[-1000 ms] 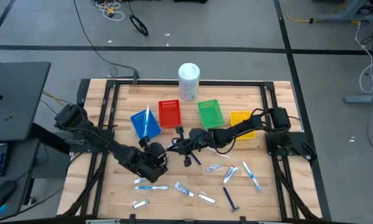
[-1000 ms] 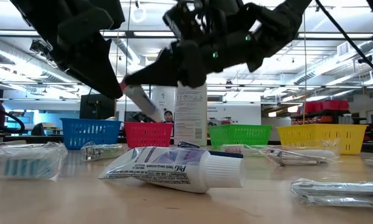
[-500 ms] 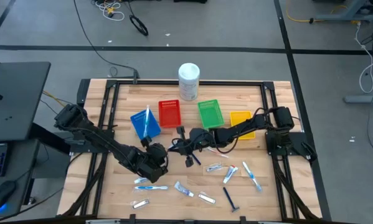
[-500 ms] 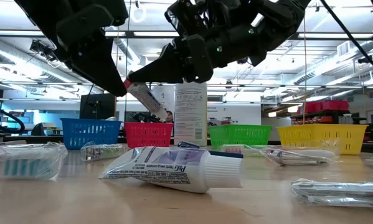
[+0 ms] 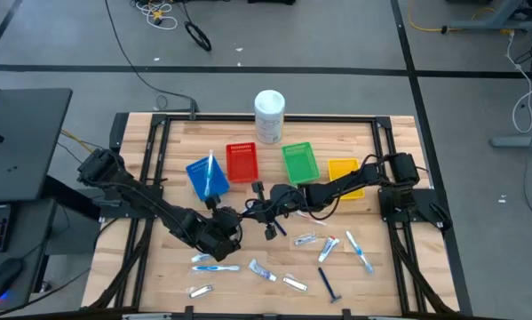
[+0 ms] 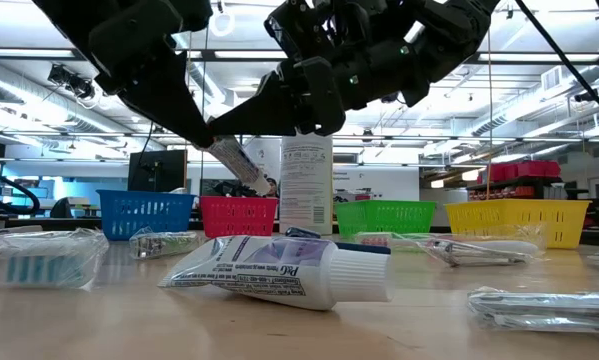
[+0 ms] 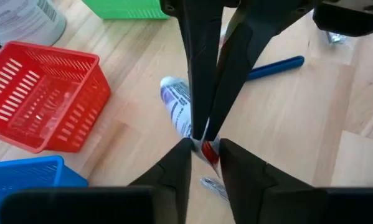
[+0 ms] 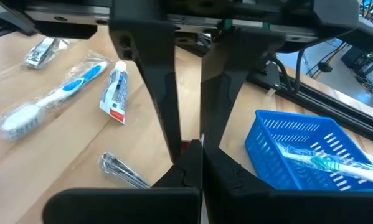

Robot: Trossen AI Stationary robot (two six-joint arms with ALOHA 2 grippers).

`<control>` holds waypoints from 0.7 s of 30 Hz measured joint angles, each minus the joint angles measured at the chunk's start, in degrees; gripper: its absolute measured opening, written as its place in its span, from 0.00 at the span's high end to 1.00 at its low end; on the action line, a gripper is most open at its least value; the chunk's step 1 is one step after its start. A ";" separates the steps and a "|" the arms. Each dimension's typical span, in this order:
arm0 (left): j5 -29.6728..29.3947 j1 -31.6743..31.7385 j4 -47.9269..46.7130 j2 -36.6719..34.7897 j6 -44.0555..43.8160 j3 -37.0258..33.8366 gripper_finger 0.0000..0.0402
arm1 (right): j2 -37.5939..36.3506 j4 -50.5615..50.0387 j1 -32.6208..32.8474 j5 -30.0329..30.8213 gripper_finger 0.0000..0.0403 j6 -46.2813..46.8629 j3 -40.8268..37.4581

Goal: Pick & Place Travel size toiletries
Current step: Put the white toothpaste into the red bin

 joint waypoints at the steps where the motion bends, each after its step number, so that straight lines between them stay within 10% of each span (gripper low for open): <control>1: 0.44 0.27 0.02 0.00 -0.12 0.00 0.83 | 0.02 0.00 0.00 0.00 1.00 0.00 -0.02; 21: 1.88 2.42 -2.68 0.11 1.53 -0.02 0.99 | -0.14 -7.06 0.02 7.51 0.83 0.36 0.21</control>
